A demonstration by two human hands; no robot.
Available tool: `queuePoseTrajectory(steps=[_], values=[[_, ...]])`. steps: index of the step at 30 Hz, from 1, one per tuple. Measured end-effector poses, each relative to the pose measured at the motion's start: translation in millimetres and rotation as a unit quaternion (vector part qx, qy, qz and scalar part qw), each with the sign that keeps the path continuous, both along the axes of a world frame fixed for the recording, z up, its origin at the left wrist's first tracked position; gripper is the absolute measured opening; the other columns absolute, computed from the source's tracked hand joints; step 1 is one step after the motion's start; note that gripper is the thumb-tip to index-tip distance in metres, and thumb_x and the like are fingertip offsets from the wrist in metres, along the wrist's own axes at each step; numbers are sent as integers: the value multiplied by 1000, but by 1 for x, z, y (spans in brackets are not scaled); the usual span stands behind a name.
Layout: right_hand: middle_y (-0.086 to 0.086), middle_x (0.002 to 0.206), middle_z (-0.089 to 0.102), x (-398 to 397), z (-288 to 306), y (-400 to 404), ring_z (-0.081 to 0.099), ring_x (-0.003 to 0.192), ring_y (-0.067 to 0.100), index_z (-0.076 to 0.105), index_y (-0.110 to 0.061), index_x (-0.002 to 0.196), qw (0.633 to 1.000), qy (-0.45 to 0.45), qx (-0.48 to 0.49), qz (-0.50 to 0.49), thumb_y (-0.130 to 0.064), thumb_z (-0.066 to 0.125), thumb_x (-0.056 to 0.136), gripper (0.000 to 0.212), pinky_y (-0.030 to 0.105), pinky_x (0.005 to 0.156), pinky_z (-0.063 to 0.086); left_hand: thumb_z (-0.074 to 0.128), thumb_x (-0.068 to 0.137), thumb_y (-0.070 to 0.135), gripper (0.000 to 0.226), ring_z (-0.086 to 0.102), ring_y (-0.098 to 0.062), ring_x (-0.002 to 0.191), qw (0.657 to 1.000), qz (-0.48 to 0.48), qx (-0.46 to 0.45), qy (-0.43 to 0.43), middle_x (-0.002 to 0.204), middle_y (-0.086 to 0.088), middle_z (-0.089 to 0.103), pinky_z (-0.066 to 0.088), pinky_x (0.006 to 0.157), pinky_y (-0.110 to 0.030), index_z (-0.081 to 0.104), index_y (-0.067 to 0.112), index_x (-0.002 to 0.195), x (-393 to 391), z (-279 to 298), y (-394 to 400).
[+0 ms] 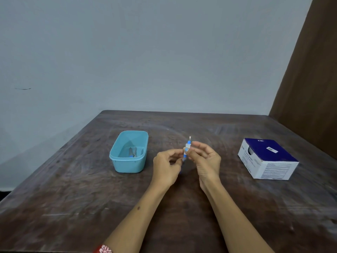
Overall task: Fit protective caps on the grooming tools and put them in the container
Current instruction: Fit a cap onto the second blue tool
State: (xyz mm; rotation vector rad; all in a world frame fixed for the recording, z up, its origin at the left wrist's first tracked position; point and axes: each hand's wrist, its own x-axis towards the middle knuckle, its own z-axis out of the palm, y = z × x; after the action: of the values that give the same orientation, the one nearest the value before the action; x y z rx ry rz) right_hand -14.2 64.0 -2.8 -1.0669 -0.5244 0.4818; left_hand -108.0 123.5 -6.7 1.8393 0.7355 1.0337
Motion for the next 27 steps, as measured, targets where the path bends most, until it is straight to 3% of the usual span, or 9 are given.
queuePoseTrajectory(steps=[4, 8, 13, 19, 23, 27], values=[[1, 67, 71, 3, 1, 0, 62, 56, 6, 64, -8, 88, 998, 34, 24, -38, 6, 76, 70, 25, 18, 58, 51, 68, 77, -3, 33, 68, -4, 80, 999, -37, 3, 10, 86, 6, 72, 54, 73, -15, 71, 16, 104, 1, 0, -4], [-1, 66, 73, 4, 2, 0, 65, 58, 7, 65, -9, 85, 997, 44, 36, -42, 5, 77, 70, 23, 15, 54, 50, 72, 78, 5, 25, 67, -1, 77, 999, -27, 11, 43, 82, 8, 70, 55, 71, -15, 72, 15, 101, 2, -2, -3], [2, 73, 74, 0, -3, 2, 66, 63, 5, 72, -8, 85, 999, -34, -25, 5, -4, 77, 73, 13, 14, 56, 50, 67, 80, 0, 21, 69, -7, 72, 1000, -15, 0, 21, 75, 8, 70, 59, 68, -24, 74, 14, 94, 0, -3, 0], [4, 77, 72, 0, -3, 3, 65, 66, 5, 72, -7, 88, 997, -64, -35, -32, -7, 72, 80, 8, 16, 61, 51, 70, 78, 0, 19, 68, -6, 71, 999, -28, 1, 37, 74, 8, 69, 58, 68, -22, 74, 12, 93, -1, -4, 4], [-3, 65, 66, 3, -1, 1, 56, 56, -1, 72, -11, 84, 996, -61, -13, -62, -6, 71, 81, 6, 18, 62, 49, 69, 79, 2, 23, 63, 11, 73, 997, -26, 46, 56, 74, 21, 64, 49, 67, -5, 72, 13, 99, 0, -6, 2], [3, 76, 72, -2, -3, 2, 65, 69, 10, 72, -15, 81, 991, -107, -67, -40, -11, 74, 79, 6, 23, 66, 53, 65, 80, -1, 27, 60, 17, 75, 995, 7, 88, 47, 81, 15, 67, 45, 69, 0, 72, 14, 102, -1, -7, 3]])
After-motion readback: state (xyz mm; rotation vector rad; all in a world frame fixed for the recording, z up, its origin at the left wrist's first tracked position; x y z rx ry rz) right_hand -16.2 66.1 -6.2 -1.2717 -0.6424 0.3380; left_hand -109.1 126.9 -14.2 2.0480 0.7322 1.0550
